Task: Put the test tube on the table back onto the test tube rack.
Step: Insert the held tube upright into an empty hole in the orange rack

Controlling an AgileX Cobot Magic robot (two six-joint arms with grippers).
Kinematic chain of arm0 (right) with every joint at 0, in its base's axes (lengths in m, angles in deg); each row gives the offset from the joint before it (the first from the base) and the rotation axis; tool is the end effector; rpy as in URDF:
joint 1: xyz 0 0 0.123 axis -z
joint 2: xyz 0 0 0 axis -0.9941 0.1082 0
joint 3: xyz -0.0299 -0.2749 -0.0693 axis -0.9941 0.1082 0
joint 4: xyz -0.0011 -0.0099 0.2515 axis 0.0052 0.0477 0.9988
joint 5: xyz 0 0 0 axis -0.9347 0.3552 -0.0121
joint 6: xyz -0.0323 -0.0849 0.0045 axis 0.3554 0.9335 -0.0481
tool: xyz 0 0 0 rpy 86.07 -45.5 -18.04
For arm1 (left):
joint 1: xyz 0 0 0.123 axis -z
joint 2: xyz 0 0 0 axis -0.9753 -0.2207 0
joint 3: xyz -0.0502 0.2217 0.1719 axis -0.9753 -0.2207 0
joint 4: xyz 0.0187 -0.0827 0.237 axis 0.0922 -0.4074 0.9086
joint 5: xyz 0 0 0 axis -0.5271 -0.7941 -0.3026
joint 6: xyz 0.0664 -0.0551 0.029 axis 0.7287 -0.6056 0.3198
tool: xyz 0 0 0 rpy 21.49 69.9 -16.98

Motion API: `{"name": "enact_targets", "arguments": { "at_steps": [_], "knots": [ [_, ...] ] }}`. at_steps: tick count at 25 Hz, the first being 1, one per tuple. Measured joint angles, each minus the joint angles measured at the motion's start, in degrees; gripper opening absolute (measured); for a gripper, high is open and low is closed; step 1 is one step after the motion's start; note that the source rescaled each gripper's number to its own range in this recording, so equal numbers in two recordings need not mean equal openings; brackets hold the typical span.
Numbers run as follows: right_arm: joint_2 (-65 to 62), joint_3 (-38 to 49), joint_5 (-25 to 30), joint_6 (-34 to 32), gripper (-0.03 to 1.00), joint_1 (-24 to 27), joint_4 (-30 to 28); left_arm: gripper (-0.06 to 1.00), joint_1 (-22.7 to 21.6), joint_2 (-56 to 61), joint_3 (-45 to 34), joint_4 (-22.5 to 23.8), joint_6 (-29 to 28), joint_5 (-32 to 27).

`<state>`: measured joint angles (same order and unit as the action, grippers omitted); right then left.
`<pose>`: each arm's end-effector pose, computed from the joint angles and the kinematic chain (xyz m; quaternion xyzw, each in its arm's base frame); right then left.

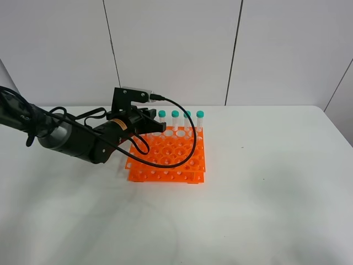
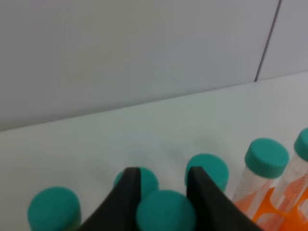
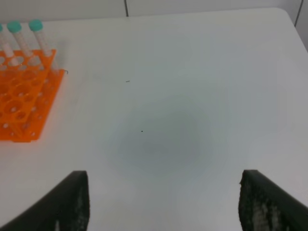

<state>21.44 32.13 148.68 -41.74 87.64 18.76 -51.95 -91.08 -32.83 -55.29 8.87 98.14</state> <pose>-0.0037 0.0059 0.2784 0.0026 0.8433 0.0023 0.5375 0.3780 -0.1677 0.1230 0.0819 0.7812 -0.1375 0.6034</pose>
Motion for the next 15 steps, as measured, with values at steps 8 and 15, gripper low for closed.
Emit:
{"name": "enact_targets", "arguments": {
  "at_steps": [8,15],
  "knots": [
    [0.0,0.0,0.0,0.0,0.73,0.0,0.0,0.01,0.0,-0.5,0.0,0.1,0.0,1.5],
    [0.0,0.0,0.0,0.0,0.73,0.0,0.0,0.01,0.0,-0.5,0.0,0.1,0.0,1.4]
  ]
}}
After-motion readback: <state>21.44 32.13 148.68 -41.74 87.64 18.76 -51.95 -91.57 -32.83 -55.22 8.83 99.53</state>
